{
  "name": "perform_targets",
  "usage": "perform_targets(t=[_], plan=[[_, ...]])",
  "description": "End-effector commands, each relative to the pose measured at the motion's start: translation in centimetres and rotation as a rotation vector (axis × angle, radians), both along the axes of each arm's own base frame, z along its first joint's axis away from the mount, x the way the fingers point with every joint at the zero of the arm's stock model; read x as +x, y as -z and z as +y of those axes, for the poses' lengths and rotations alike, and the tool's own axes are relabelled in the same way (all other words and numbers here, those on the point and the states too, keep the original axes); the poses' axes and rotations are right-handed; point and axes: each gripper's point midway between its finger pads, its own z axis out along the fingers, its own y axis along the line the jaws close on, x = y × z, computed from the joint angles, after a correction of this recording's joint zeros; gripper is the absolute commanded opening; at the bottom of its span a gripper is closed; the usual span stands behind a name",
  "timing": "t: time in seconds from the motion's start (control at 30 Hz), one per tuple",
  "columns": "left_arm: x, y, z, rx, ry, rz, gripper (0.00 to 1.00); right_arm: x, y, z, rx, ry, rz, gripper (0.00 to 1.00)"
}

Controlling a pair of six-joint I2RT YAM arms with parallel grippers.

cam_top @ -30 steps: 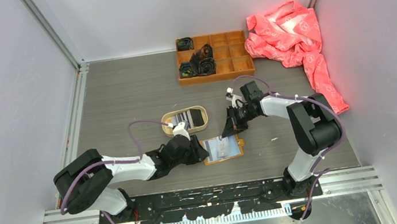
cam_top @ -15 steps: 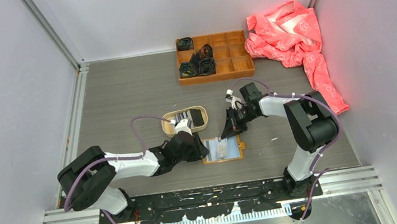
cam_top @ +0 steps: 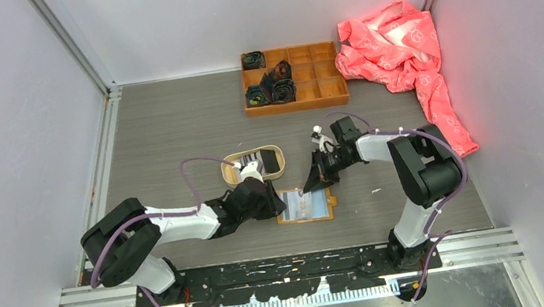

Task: Put the credit cards into the card holder
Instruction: Insert the credit card into the card holder.

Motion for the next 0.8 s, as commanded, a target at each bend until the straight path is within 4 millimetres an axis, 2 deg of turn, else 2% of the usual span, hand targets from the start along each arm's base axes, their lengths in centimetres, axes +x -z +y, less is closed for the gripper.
perform_targets(t=[0.0,0.2,0.47,0.77], plan=[[-0.3,1.7,1.4,0.078,-0.001,0.025,0.36,-0.5,0.2,-0.2,-0.015,0.035,0.028,0.01],[-0.4,1.8,1.4,0.074,0.004,0.029,0.36,0.3,0.1,-0.9,-0.044,0.097,0.0,0.01],[-0.5,1.8,1.2,0.066,0.011,0.034,0.36,0.3,-0.2,-1.4,-0.07,0.124,-0.034,0.01],[-0.6,1.8,0.5,0.042,0.027,0.04,0.35,0.5,0.4,-0.5,-0.046,0.11,-0.019,0.01]])
